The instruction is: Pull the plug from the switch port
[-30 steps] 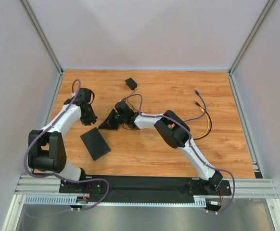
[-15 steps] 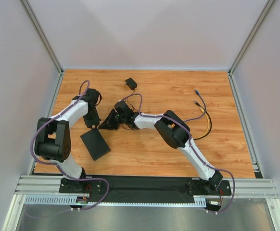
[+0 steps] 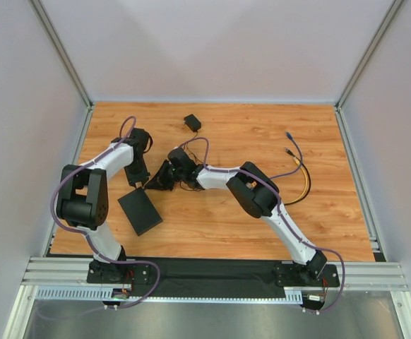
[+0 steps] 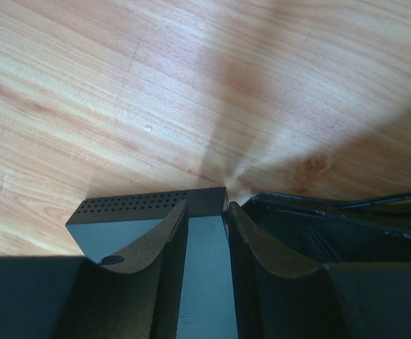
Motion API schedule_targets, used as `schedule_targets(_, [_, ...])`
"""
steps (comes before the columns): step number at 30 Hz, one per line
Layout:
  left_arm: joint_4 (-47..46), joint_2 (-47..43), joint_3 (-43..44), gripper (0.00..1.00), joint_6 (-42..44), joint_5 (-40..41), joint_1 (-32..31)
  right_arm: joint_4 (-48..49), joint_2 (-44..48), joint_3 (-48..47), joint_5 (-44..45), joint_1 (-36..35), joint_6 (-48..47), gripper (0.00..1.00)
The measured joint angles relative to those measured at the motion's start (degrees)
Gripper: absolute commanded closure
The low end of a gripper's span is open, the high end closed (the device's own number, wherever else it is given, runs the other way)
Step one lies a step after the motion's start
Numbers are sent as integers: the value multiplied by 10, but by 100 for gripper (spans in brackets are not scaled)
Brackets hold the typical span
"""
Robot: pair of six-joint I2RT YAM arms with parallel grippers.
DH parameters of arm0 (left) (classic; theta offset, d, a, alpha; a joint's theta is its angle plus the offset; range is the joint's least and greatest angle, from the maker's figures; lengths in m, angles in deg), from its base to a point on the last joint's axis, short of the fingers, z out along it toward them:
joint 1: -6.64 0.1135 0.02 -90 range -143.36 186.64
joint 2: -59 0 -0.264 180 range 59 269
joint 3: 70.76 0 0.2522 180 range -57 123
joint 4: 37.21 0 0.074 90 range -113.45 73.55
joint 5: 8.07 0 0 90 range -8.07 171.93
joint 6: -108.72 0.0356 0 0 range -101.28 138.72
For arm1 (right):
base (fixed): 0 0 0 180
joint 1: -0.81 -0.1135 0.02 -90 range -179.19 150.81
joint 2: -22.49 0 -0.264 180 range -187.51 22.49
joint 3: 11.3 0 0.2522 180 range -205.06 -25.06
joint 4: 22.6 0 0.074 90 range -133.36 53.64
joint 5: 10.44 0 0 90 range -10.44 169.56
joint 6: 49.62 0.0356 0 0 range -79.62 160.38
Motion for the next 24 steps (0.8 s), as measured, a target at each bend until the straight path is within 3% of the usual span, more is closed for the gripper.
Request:
schedule_targets(6, [-2, 11, 0, 66, 0, 8, 0, 0, 0, 0, 0, 0, -1, 100])
schedule_targets(14, [-16, 16, -3, 77, 16, 3, -2, 12, 8, 17, 14, 0, 17, 100])
schedule_targets(24, [-82, -5, -59, 85, 45, -20, -5, 45, 26, 60, 35, -1, 54, 100])
